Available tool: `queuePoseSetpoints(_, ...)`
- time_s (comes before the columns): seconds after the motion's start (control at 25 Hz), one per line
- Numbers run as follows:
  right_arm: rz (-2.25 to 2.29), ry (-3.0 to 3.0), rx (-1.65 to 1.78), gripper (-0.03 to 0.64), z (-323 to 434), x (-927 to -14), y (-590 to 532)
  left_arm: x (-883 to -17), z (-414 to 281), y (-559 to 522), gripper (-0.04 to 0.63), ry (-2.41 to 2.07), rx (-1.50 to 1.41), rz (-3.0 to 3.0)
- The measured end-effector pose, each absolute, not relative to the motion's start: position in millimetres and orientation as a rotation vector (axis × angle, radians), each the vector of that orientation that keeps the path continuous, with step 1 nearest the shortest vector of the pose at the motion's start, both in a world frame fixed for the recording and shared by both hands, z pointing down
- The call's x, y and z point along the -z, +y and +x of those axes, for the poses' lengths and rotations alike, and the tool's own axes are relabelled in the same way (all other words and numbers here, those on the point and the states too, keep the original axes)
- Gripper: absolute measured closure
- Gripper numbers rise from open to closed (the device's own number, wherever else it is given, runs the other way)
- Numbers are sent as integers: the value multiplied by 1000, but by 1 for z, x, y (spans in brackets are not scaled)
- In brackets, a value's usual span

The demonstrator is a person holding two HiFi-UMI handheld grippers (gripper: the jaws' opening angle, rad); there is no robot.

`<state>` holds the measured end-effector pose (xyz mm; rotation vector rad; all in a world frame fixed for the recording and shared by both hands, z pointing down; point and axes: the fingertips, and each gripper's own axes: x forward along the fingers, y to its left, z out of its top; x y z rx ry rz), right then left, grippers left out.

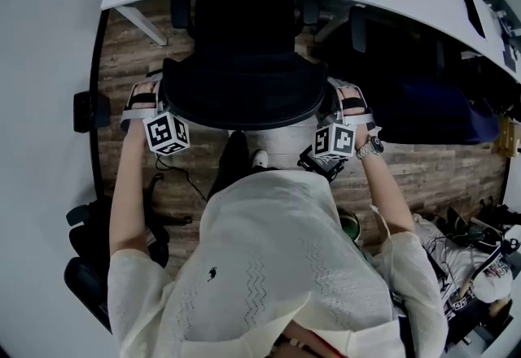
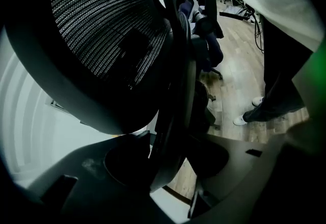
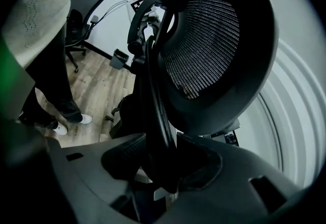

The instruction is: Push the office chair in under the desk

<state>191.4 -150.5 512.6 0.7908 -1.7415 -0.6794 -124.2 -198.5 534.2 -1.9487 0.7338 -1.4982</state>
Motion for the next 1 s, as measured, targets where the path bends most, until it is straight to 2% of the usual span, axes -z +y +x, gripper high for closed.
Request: queuePoseSetpoints(1.0, 814, -1721, 648, 428, 194, -512, -215, -535, -122, -268, 390, 722, 1500, -1960)
